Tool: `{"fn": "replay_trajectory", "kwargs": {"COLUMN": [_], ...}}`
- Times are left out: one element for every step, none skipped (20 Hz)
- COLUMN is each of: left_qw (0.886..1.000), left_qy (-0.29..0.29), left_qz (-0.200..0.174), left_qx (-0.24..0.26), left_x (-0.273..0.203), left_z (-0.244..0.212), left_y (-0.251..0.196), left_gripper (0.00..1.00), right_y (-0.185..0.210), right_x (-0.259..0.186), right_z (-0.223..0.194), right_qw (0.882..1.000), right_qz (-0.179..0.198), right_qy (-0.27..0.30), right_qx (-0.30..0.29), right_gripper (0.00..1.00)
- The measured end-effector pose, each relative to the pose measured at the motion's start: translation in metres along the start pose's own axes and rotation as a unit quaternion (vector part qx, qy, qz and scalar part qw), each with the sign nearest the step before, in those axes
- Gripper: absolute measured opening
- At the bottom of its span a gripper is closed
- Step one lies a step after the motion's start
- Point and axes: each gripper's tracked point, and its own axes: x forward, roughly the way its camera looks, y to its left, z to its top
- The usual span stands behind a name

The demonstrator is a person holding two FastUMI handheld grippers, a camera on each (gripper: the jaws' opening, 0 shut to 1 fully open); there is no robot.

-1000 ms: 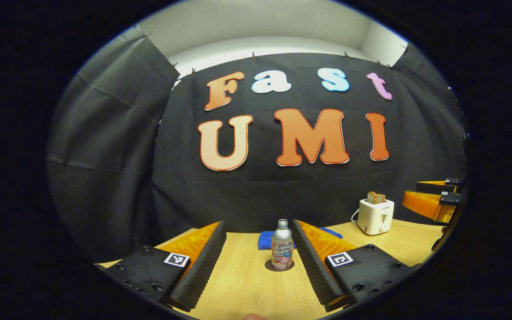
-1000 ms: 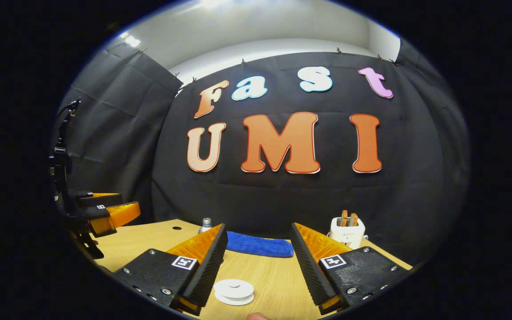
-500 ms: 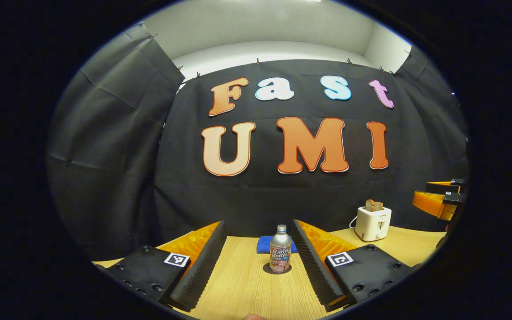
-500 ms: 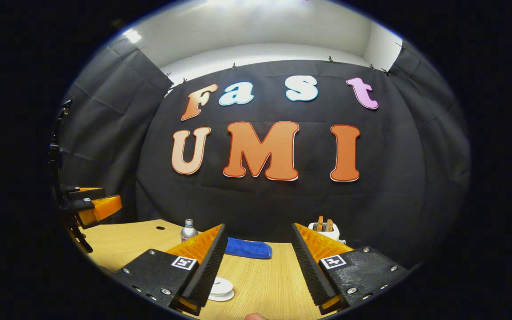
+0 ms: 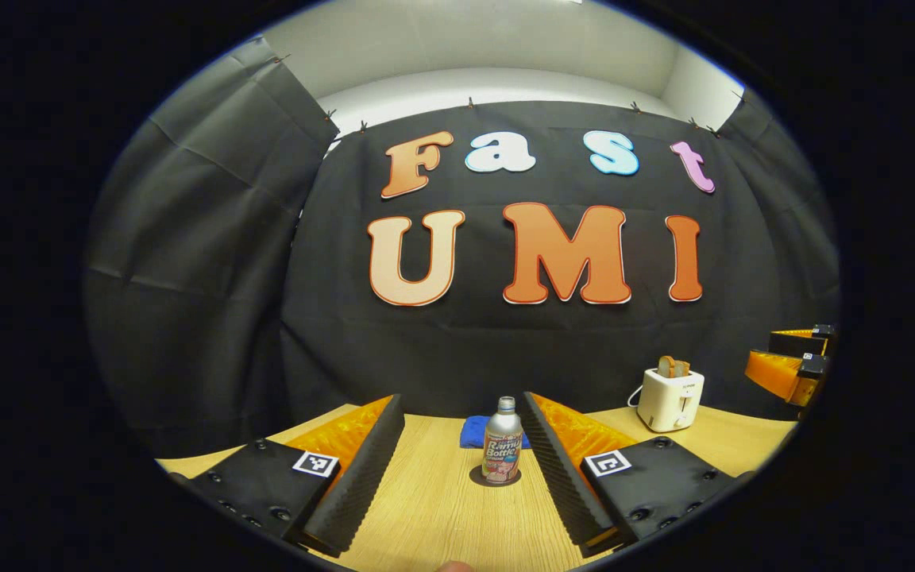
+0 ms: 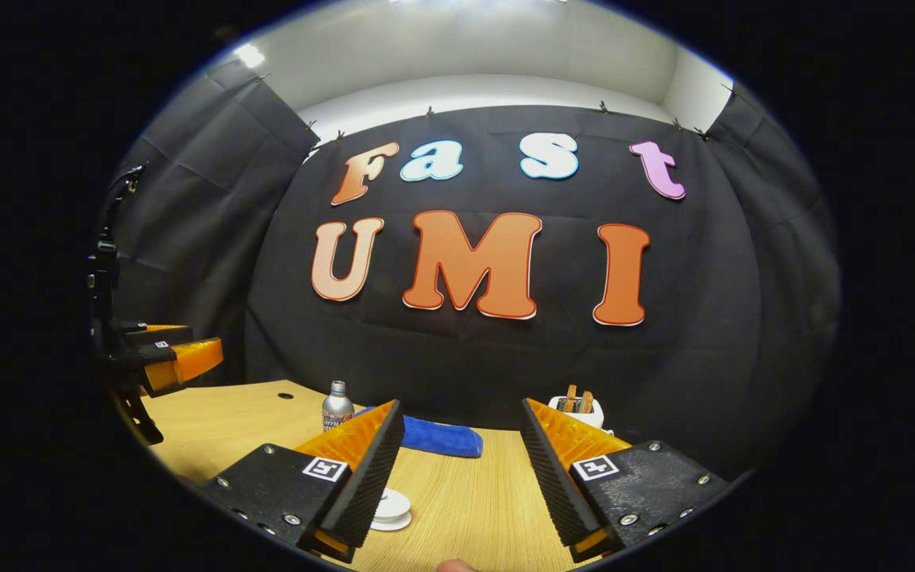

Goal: Open the teacup lid with one hand, grasp the water bottle and pour water into the teacup with the other hand; after pouring, place the water bottle on the coaster and then close the teacup lid.

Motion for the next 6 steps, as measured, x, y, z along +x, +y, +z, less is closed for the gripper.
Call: {"fn": "replay_trajectory", "kwargs": {"left_qw": [1.000, 1.000, 1.000, 1.000, 1.000, 1.000], "left_qy": [0.000, 0.003, 0.005, 0.006, 0.006, 0.006], "left_qz": [0.000, 0.003, -0.001, -0.003, -0.006, -0.008], "left_qx": [0.000, 0.002, 0.001, -0.002, -0.004, -0.004], "left_x": [0.0000, 0.0002, 0.0004, 0.0005, 0.0002, 0.0003], "left_z": [0.0003, -0.0017, -0.0028, -0.0040, -0.0039, -0.0054], "left_y": [-0.0008, 0.0004, -0.0018, -0.0036, -0.0058, -0.0075], "left_gripper": [0.94, 0.94, 0.94, 0.96, 0.98, 1.00], "right_y": [-0.0004, -0.0006, 0.0000, -0.0006, -0.0009, -0.0015], "right_x": [-0.0001, 0.0002, -0.0012, -0.0021, -0.0027, -0.0033], "right_z": [-0.0001, 0.0010, 0.0028, 0.0055, 0.0067, 0.0079], "right_qw": [1.000, 1.000, 1.000, 1.000, 1.000, 1.000], "right_qz": [-0.001, 0.000, 0.001, 0.001, 0.001, 0.000], "right_qy": [0.000, 0.000, -0.001, -0.004, -0.006, -0.008], "right_qx": [-0.001, -0.002, -0.002, 0.000, 0.001, 0.001], "right_gripper": [0.88, 0.88, 0.89, 0.89, 0.89, 0.89]}}
